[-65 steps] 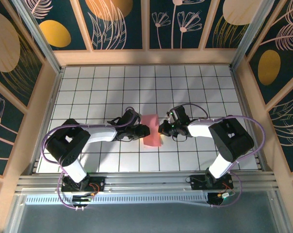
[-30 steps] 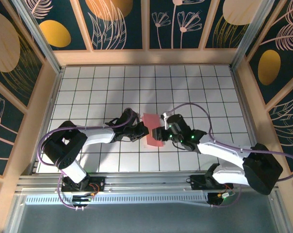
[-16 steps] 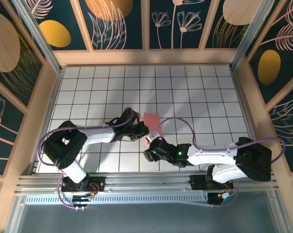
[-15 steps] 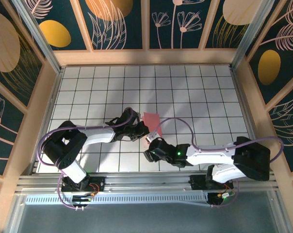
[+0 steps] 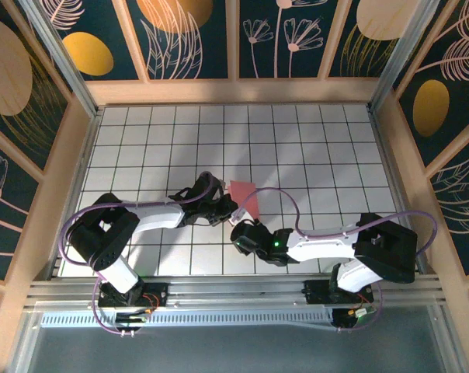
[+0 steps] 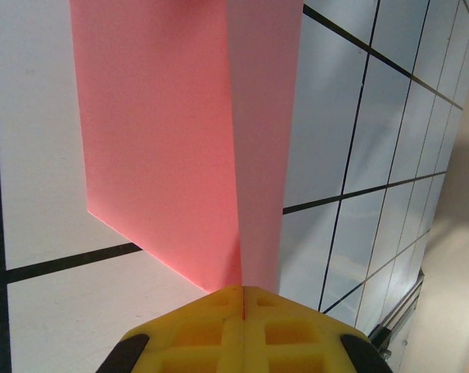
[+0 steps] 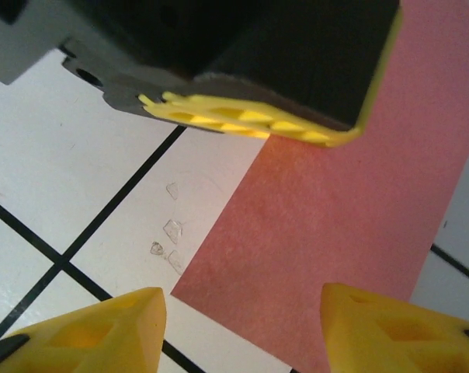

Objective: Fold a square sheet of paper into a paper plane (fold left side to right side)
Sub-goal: Third fold the triangle at the center of the table.

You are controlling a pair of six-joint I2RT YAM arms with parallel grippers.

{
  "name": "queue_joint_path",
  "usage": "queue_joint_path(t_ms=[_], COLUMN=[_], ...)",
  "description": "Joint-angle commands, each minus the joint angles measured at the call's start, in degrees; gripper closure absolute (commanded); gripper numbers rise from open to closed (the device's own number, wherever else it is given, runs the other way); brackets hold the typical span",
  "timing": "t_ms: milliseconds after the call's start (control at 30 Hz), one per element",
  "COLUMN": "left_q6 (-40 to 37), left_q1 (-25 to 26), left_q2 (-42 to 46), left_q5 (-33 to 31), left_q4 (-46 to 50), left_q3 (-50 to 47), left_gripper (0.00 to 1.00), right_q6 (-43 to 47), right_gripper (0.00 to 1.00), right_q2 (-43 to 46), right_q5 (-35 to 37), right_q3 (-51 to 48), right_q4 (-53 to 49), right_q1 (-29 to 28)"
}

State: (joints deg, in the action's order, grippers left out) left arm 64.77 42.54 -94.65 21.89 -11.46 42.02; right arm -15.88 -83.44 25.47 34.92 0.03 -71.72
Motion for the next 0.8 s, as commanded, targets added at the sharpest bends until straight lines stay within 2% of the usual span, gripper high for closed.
queue_joint_path(t_ms=[0,267,633,767], left_q6=[2.26,2.1,1.72,1.59], left_q1=[0.17,0.17,0.1,0.05], left_q2=[-0.36,-0.36,0.95,4.07], left_q5=[1.12,1.31,0.15,-2.28], left_q4=[2.25,2.33,2.7,2.98], left_q3=[1.22,1.03,0.22,-0.86], left_gripper=[1.0,0.98,0.85,0.76], right_q6=[0.85,1.38,1.55,1.38], right_gripper=[0.52,0.69,1.0,1.0], right_q2=[-0.69,-0.79,-0.48,0.08], right_q5=[2.63,2.53,1.36,-0.55], right_q3=[1.82,2.22,2.88,2.7], right_q4=[1.2,1.27,-0.37,-0.94], right_q1=[0.31,0.55,0.84,1.64])
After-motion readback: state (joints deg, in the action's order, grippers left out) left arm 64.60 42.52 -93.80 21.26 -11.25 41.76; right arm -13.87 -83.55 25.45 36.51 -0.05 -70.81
